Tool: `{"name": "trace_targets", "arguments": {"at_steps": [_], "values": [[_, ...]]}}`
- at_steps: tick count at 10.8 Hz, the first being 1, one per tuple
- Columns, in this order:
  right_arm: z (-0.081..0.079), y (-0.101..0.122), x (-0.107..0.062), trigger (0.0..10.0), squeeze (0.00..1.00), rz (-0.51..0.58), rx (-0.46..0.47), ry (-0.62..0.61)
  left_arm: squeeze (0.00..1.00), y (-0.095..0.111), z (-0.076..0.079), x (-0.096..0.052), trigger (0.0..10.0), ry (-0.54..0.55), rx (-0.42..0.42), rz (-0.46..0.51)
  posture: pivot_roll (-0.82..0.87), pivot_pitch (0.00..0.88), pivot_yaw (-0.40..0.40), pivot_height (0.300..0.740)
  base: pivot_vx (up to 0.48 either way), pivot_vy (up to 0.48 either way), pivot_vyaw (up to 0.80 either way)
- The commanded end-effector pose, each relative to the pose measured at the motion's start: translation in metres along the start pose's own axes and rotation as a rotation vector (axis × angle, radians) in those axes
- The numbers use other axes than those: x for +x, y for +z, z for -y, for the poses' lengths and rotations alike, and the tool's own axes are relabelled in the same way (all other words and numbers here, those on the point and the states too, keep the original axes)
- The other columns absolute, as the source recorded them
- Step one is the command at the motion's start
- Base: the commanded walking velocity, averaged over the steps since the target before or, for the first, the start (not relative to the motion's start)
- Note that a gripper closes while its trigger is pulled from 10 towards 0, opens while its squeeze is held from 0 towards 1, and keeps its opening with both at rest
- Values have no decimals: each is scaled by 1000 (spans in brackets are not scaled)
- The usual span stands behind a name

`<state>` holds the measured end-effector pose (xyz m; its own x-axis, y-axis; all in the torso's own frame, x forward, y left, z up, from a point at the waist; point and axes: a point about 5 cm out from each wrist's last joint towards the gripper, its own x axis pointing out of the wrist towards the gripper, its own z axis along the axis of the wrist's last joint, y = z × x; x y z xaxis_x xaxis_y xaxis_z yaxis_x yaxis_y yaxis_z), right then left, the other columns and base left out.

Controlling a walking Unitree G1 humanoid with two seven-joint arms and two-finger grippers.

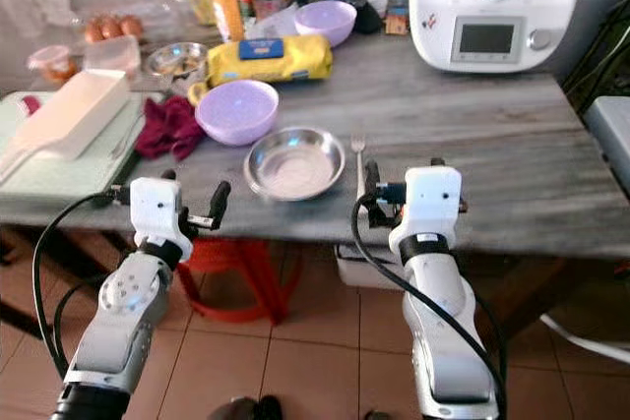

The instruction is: Setting the table

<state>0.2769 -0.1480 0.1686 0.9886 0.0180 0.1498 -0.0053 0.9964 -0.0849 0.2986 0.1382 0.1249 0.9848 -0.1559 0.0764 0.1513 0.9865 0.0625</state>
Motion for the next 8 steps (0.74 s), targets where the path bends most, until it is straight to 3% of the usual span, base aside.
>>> {"name": "trace_targets", "arguments": {"at_steps": [1,8], "values": [[-2,2,0,10000,0,12,4,1,0,0,-3,0,10000,4,9,-8,-99,77,112,740,-315,0,0],[-2,2,0,10000,0,12,7,-2,0,0,-1,0,10000,-8,11,-10,-95,79,115,740,-320,0,0]]}}
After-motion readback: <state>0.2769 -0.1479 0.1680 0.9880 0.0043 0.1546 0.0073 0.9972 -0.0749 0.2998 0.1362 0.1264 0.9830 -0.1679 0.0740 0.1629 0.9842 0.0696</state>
